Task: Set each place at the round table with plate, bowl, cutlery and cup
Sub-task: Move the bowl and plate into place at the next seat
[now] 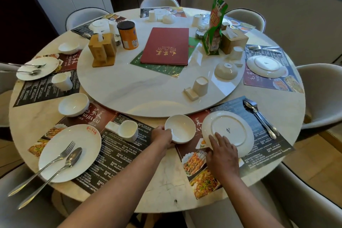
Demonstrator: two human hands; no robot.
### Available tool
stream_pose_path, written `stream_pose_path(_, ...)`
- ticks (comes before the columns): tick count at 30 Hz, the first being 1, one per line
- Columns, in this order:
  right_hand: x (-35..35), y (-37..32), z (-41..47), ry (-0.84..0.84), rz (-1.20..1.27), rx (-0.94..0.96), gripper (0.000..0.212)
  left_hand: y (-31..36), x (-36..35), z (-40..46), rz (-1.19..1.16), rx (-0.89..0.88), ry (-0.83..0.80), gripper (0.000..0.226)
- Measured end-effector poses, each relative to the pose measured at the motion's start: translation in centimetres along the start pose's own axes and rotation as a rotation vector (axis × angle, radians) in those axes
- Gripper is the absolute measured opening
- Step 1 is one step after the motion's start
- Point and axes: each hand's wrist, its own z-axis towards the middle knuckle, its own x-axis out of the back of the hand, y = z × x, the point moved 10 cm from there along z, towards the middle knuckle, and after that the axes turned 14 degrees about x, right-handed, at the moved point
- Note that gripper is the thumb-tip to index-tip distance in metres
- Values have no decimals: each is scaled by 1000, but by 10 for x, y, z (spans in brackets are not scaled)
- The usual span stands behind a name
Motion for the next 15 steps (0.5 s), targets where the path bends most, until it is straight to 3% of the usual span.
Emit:
stream_pose_path(6, -1, 0, -1, 3, -13, 17, 60, 3, 6, -5, -13, -11, 21, 43)
stream_pose_path(12, -2, 0, -2, -14, 0, 35, 62, 2, 8, -18, -21, -41, 33, 39)
stream_pose_path(15, -1, 0, -2, -39, 6, 55, 63, -8, 18, -29, 65, -46, 125, 39)
